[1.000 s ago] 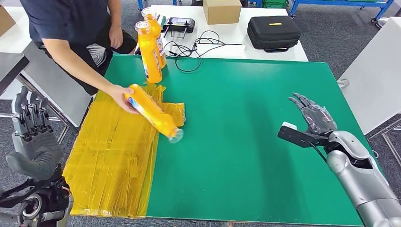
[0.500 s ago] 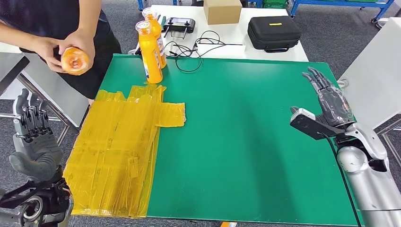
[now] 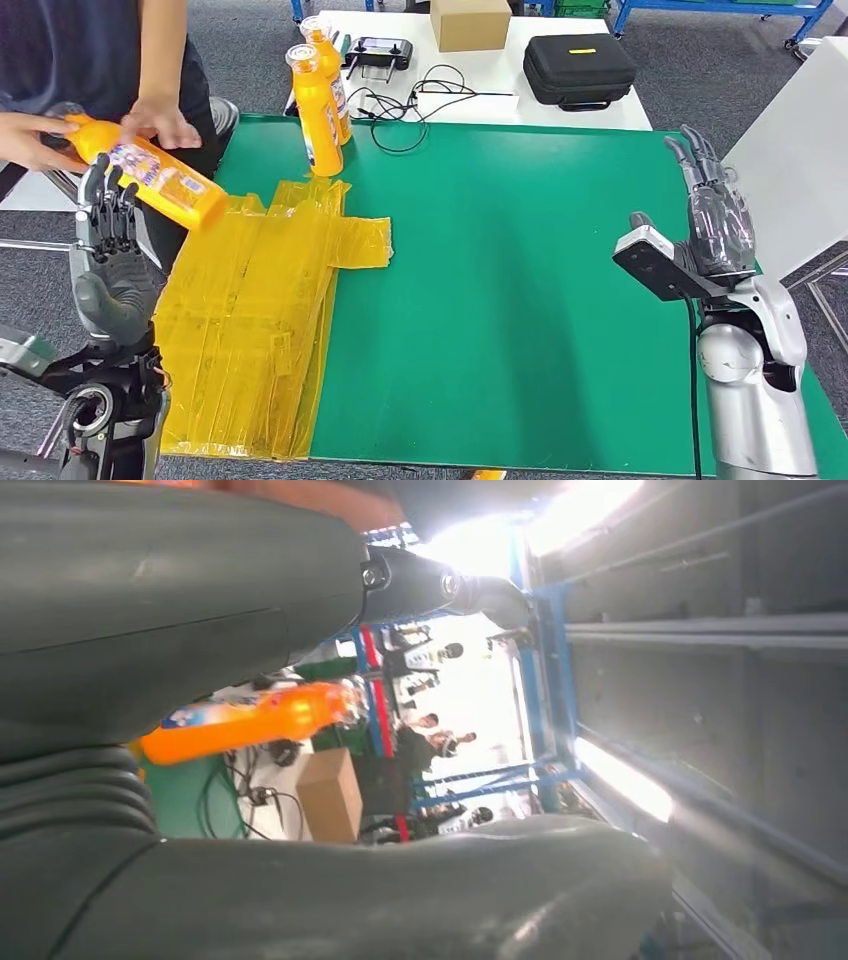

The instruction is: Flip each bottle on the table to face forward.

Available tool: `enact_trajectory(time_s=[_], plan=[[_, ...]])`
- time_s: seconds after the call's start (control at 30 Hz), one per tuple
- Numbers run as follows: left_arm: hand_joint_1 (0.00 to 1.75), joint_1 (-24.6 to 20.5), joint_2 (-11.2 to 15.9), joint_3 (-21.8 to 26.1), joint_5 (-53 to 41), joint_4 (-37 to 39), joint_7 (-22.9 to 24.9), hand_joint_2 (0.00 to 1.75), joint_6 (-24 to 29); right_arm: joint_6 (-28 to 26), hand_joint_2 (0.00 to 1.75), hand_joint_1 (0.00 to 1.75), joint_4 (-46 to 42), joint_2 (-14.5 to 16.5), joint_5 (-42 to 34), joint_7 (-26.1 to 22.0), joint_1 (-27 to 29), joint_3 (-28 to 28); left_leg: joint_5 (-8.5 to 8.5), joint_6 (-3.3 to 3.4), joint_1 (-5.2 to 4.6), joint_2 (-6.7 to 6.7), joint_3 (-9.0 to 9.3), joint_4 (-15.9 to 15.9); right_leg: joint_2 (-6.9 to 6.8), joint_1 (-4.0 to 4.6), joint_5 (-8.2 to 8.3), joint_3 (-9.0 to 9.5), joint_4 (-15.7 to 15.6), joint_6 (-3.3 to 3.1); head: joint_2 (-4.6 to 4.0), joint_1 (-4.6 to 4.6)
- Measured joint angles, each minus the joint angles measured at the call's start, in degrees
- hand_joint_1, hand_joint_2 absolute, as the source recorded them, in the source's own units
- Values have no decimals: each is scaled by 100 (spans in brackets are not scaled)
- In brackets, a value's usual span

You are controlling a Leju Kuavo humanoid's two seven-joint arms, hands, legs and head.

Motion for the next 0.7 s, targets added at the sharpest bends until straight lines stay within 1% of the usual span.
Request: enact_trajectory(time_s=[0.07, 0.17, 0.3, 0.5, 0.7], plan=[[0, -105, -20, 0, -72, 69, 18, 0, -14, 7, 0, 0, 15, 104, 69, -41, -91, -58, 0, 0, -1, 2, 1, 0, 2, -1, 0, 0, 0, 0, 1, -1], [0, -176, -33, 1, -116, 138, 14, 0, -39, -2, 0, 0, 60, 171, 131, -57, -190, -87, 1, 1, -1, 1, 4, 1, 2, -1, 1, 1, 0, 0, 1, 1], [0, -101, -19, 20, -45, 137, -126, 0, -82, -5, 0, 0, 75, 157, 151, -69, -41, -88, -1, 0, -1, 0, 1, 1, 2, -1, 0, 2, 0, 0, 1, 0], [0, 249, 33, 84, 85, -20, -269, 0, -73, 8, 0, 0, 75, 79, 118, -111, 130, -59, -3, 0, -1, 2, -6, -1, 3, 0, -1, -6, -1, 0, 1, -1], [0, 963, 91, 216, 240, -489, -494, 0, -62, 67, 0, 0, 75, -49, -14, -124, 179, 176, -3, -1, 0, 3, -6, -2, 5, 0, -2, -9, -1, -1, 0, -1]])
